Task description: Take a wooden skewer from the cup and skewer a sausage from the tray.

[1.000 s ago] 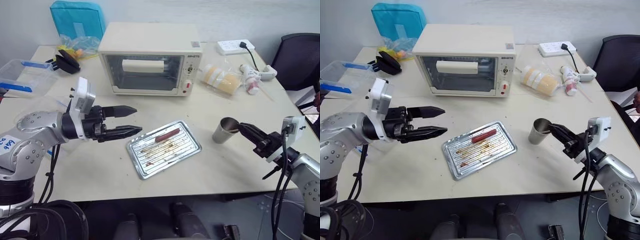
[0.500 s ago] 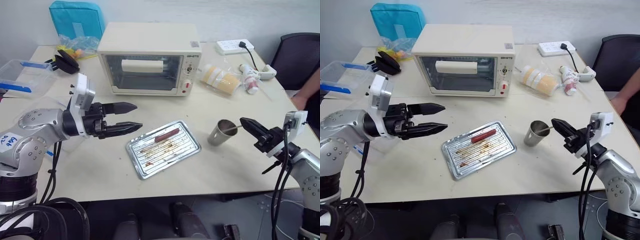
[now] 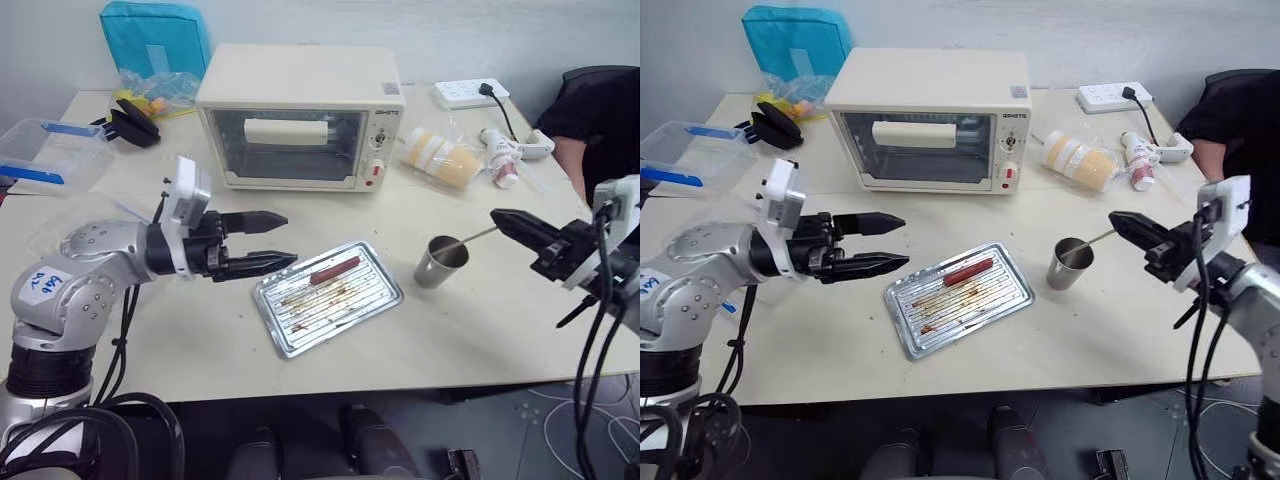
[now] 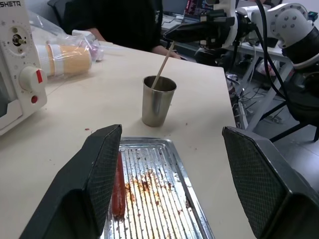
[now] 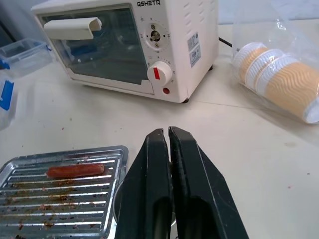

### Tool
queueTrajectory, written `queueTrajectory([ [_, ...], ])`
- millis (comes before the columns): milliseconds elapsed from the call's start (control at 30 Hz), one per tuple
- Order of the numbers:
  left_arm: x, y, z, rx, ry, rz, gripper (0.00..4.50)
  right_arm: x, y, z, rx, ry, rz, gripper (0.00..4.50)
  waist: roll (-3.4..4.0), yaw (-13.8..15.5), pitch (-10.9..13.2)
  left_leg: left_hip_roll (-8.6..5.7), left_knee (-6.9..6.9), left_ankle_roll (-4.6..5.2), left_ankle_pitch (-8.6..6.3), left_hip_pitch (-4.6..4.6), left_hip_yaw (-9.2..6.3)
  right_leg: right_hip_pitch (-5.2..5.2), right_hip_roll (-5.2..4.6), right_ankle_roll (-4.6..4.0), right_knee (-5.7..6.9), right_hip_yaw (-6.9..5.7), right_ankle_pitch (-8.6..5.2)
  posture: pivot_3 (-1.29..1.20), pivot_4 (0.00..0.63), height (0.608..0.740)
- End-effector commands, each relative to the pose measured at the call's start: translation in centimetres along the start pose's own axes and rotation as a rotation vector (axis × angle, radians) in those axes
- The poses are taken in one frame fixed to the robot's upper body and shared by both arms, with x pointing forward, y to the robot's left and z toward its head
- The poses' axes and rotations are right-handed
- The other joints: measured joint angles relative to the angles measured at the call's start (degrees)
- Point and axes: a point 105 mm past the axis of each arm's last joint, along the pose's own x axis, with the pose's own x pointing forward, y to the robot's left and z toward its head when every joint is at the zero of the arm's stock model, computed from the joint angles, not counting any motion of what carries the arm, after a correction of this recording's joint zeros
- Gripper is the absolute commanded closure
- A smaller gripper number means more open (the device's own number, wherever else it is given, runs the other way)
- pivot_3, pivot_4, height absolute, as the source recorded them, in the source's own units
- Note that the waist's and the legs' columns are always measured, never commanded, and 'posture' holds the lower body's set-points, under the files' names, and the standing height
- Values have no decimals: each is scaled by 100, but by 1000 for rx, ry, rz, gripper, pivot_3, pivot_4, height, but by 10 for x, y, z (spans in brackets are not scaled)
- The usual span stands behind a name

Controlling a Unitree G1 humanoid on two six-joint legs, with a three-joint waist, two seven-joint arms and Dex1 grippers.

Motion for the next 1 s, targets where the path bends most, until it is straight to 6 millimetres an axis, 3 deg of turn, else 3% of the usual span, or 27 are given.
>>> queueTrajectory([
  [33, 5, -2, 11, 58, -30, -16, 1065, -6, 16, 42, -38, -51, 91, 4460, 0, -11, 0, 0, 0, 0, 0, 0, 1, 0, 0, 1, 0, 1, 1, 0, 150, 740],
  [300, 18, -4, 24, 90, -103, -15, 1065, 9, 52, 87, 129, -159, 341, 4460, 0, -9, 0, 2, 0, 2, 1, -3, -2, 0, 0, 2, -1, 0, 1, 0, 150, 740],
  [567, 34, -2, 37, 112, -188, 5, 1065, 35, 93, 75, 327, -200, 524, 4460, 0, 1, 0, 6, 0, 2, 1, -16, -8, -7, -6, 5, -5, -2, 3, 0, 150, 740],
  [1000, 51, -9, 39, 108, -235, -36, 1065, 42, 115, 79, 481, -258, 639, 4460, 0, 9, 0, 17, 0, 4, 3, -27, -9, -19, -8, 6, -3, -3, 3, 0, 150, 740],
])
